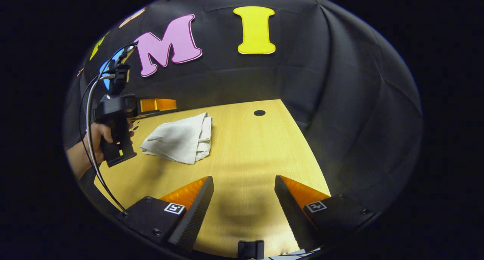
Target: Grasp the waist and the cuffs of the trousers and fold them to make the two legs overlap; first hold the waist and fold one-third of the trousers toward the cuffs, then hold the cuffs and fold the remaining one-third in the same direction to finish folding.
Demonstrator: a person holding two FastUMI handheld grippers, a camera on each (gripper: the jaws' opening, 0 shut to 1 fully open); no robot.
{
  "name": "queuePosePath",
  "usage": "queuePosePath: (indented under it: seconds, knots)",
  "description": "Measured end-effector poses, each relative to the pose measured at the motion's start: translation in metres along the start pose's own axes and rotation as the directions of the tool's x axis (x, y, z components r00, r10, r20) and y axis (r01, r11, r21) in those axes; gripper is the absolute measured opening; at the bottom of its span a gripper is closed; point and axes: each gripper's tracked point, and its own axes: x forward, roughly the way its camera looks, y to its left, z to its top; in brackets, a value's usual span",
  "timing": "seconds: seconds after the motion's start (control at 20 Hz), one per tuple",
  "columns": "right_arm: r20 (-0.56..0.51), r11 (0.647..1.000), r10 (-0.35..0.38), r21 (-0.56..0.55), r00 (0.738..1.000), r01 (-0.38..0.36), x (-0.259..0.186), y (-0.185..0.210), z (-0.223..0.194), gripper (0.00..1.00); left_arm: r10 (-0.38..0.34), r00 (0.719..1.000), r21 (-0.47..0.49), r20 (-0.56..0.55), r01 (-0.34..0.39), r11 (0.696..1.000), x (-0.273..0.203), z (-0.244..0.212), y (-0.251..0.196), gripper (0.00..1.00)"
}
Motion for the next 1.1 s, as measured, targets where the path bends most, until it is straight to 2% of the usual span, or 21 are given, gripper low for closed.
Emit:
queuePosePath:
  seconds: [0.05, 0.2, 0.55, 0.85, 1.1]
  knots:
    - [0.004, 1.000, 0.002, 0.005, 1.000, -0.002, 0.001, 0.005, 0.002, 0.99, 0.017, 1.000, -0.001, 0.011, -0.017, 1.000, -0.014, 0.000, 0.009, 0.97]
    - [0.001, 1.000, 0.003, -0.001, 1.000, -0.003, 0.004, 0.026, -0.002, 0.99, 0.059, 0.997, -0.007, 0.053, -0.059, 0.998, -0.057, 0.004, 0.037, 0.96]
    - [0.031, 0.999, 0.036, -0.024, 0.999, -0.035, -0.013, 0.105, 0.004, 0.99, 0.147, 0.982, -0.055, 0.120, -0.142, 0.988, -0.174, -0.002, 0.105, 0.96]
    - [0.084, 0.998, 0.064, -0.026, 0.994, -0.062, -0.052, 0.164, -0.002, 0.99, 0.250, 0.960, -0.033, 0.129, -0.248, 0.968, -0.273, -0.037, 0.157, 0.96]
    - [0.138, 0.997, 0.055, -0.061, 0.989, -0.047, -0.090, 0.198, -0.027, 0.99, 0.282, 0.948, -0.058, 0.149, -0.276, 0.959, -0.330, -0.063, 0.173, 0.95]
